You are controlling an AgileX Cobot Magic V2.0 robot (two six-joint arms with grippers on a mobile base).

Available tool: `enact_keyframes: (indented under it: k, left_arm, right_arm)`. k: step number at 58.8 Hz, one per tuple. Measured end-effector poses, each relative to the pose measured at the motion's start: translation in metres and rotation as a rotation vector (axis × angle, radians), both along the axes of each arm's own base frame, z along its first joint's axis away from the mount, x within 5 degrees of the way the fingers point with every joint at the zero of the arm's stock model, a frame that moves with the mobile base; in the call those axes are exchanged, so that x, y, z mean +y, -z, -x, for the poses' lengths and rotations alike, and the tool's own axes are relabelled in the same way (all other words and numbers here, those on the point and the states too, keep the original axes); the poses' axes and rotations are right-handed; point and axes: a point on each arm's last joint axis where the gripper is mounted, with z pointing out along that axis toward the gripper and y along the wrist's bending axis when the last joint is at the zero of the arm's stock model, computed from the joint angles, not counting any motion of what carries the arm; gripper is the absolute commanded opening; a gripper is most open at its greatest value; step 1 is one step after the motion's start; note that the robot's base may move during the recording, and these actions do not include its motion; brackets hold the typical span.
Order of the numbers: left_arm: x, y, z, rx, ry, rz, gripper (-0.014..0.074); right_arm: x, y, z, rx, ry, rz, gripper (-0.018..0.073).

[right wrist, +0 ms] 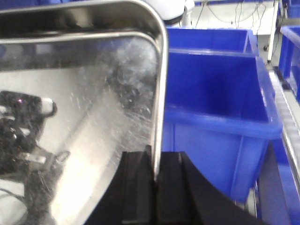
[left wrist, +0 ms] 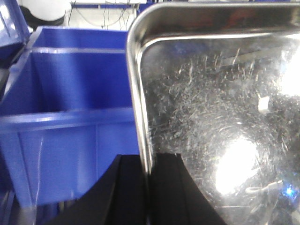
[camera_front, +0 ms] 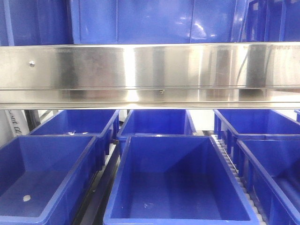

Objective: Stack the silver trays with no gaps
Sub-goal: 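Hold the tray while the base lines up with the other shelf, then lower the held silver tray onto the tray on the upper shelf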

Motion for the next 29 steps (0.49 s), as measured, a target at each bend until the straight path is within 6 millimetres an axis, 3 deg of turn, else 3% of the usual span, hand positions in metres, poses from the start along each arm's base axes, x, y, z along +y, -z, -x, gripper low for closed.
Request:
enact_keyframes:
  k: [8,16,29]
  left_arm:
    - [-0.004,0.020,-0.010,0.081,-0.028,-0.067,-0.0007]
    - [-0.013,0.058,-0.027,0.213,-0.062,-0.159,-0.0007]
    - [-0.023,0.102,-0.044,0.345,-0.091,-0.250,-0.0007]
  right_arm:
    - [0.003,0.024,-0.014,0.131,-0.001,0.030,-0.0079]
    - [0.007,0.057,-0.030,0.292,0.000,0.056,-0.0079]
    - [0.012,0.104,-0.051,0.482,0.003,0.093,-0.0079]
